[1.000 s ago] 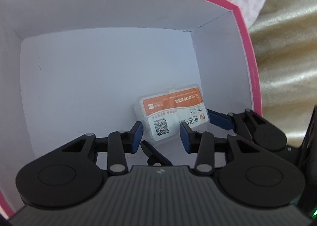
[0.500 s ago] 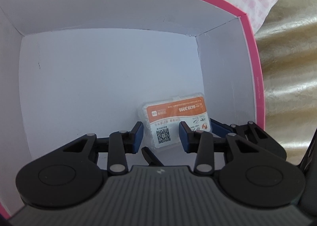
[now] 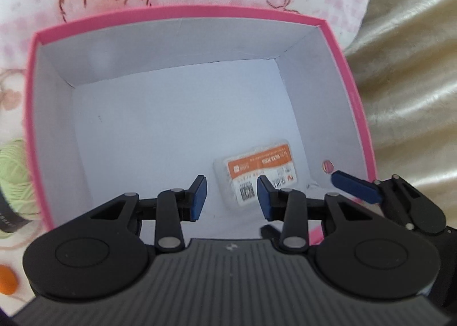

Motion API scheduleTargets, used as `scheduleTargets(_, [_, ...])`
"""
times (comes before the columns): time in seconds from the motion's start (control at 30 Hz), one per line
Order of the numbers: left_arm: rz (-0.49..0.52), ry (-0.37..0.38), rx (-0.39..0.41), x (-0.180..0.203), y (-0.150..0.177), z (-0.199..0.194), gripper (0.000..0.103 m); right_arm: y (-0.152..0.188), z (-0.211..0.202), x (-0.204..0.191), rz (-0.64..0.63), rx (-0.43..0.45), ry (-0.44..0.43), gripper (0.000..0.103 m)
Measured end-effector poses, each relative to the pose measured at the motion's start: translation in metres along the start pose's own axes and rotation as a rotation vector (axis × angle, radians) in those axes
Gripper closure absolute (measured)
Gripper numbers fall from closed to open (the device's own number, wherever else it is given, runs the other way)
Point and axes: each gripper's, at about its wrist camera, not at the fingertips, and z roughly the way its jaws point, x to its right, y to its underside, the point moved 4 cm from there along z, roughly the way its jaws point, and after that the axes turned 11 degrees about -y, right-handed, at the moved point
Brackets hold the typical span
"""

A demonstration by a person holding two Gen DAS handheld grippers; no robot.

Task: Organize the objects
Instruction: 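Open the left gripper to drop the floss box inside, then withdraw the left gripper and move it toward the wet wipes pack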

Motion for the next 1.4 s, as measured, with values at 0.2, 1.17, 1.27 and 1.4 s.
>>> scheduleTargets(0.2, [0.059, 0.009, 0.029, -0.002, 0.01, -0.039, 0.065, -0.017, -0.023, -0.027, -0.002, 0.093, -0.036, 0.01])
scheduleTargets(1.17, [0.157, -0.055, 0.105, -0.104, 0.086, -0.182, 0.061, -0.001, -0.109, -0.156, -0.067, 0.162, -0.117, 0.011])
scheduleTargets(1.27, [0.176, -0.089, 0.15, -0.108, 0.094, -0.198, 0.057, -0.001, -0.114, -0.17, -0.087, 0.157, -0.123, 0.011])
scheduleTargets(1.4, [0.185, -0.073, 0.14, -0.113, 0.106, -0.21, 0.057, 0.0, -0.118, -0.186, -0.099, 0.152, -0.139, 0.011])
